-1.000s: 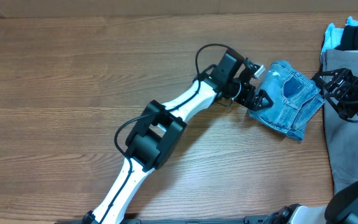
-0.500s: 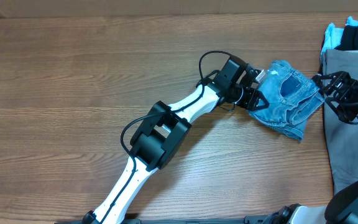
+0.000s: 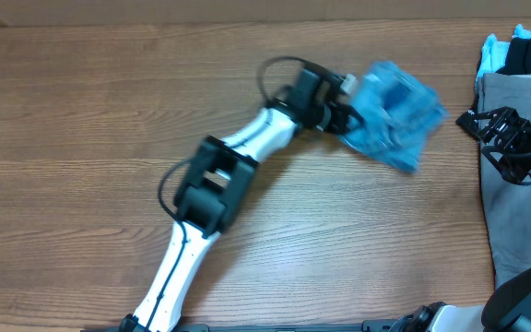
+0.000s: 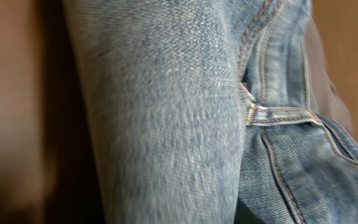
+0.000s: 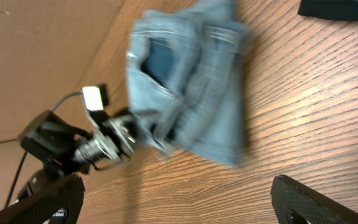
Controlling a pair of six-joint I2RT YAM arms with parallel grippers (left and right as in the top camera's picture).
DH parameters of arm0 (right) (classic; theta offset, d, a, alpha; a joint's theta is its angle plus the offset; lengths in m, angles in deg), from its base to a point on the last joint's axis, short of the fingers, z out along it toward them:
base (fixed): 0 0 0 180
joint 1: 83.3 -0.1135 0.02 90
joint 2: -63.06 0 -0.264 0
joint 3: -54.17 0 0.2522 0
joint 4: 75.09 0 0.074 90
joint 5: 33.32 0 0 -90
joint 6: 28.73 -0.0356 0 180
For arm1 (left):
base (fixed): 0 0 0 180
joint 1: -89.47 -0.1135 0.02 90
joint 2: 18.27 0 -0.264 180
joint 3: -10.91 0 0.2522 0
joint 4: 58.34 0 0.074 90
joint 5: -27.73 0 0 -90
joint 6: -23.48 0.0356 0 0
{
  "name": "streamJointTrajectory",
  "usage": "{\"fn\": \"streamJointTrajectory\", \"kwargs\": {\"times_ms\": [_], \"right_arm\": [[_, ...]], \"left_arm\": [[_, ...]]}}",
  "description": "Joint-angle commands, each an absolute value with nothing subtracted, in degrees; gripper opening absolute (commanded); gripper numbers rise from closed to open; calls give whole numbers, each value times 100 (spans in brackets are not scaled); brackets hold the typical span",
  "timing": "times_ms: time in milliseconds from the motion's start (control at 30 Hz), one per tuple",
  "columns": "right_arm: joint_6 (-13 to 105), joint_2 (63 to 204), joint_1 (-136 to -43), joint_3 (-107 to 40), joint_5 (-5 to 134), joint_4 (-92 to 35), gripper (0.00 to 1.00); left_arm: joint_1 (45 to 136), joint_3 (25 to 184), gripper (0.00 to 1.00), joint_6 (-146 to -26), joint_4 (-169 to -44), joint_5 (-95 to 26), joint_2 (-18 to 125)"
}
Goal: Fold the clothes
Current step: 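Lift the jeans with the left gripper and carry them to the top-left corner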
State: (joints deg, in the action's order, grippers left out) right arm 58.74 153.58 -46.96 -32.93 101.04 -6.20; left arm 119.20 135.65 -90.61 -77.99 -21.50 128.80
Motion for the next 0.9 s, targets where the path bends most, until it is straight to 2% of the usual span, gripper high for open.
{"fn": "streamJointTrajectory", "kwargs": {"times_ms": [0, 167, 300, 500, 633, 867], "right_arm": [[5960, 15319, -4692, -3348, 9953, -622, 100], [5960, 15319, -4692, -3348, 9951, -615, 100], [5957, 15319, -4692, -3348, 9951, -655, 100], [5955, 15319, -4692, -3348, 9951, -725, 100], [5955, 15319, -4692, -3348, 9951, -720, 100], [5953, 15319, -4692, -3348, 9951, -701, 100]], "left_arm": [[10887, 13583, 33, -9064, -7806, -2838, 12993], [9800, 13583, 29, -9252, -7930, -2832, 12993], [8930, 13585, 34, -9223, -8300, -2816, 12993], [7711, 13583, 28, -9081, -9128, -2773, 12993], [6860, 13583, 32, -8659, -9620, -2773, 12991], [5536, 13585, 36, -8594, -9825, -2771, 12991]]}}
